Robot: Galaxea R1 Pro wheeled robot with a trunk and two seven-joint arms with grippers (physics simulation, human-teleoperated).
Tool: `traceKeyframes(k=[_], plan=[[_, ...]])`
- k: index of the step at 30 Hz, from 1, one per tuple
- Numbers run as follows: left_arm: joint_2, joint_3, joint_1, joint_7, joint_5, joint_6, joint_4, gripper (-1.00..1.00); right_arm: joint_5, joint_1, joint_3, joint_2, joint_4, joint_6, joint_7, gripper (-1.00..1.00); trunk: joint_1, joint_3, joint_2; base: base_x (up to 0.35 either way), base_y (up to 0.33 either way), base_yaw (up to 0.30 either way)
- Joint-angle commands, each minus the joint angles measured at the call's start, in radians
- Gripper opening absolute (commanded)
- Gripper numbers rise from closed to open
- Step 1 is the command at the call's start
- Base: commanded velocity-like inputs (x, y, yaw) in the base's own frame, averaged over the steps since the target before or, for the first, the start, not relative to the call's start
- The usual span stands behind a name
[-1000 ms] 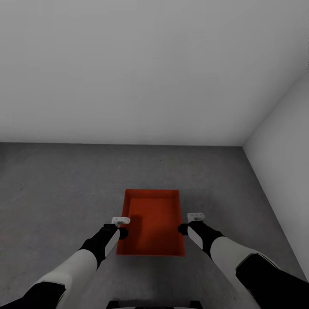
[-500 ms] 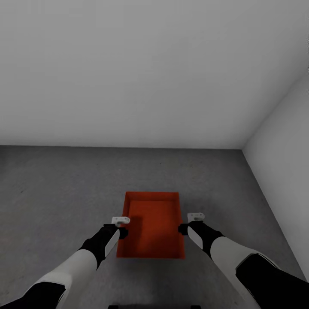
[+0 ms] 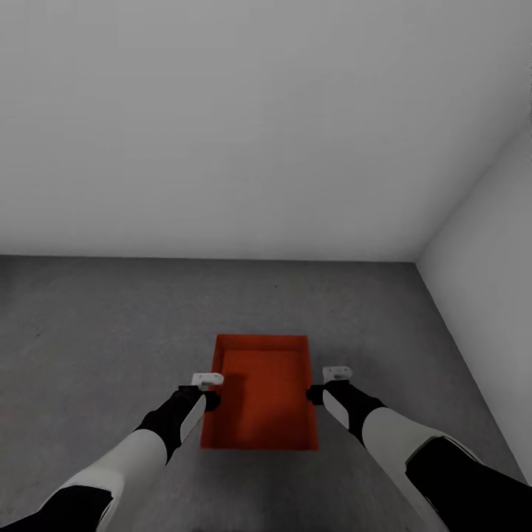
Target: Move the two storage containers from the living room to the garage. In the garage, place one container on the floor and stack the other container on top of it (either order is fine).
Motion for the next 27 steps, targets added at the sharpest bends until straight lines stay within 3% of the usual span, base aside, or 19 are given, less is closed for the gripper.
traceKeyframes(k=[1,12,27], plan=[[0.001,-0.008,0.000,0.008,0.011,0.005,-0.002,1.00,-0.008,0.000,0.008,0.000,-0.002,0.005,-0.006,1.00,0.000,0.001,-0.001,0.000,0.000,0.000],[0.001,-0.006,0.000,0.007,0.012,0.007,-0.002,1.00,-0.008,0.000,0.008,0.000,-0.002,0.005,-0.006,1.00,0.000,0.012,-0.001,-0.023,0.000,0.000],[0.001,-0.005,0.000,0.005,0.013,0.010,-0.002,1.00,-0.008,0.000,0.008,0.000,-0.002,0.005,-0.006,1.00,0.000,0.012,-0.001,-0.316,0.000,0.000]])
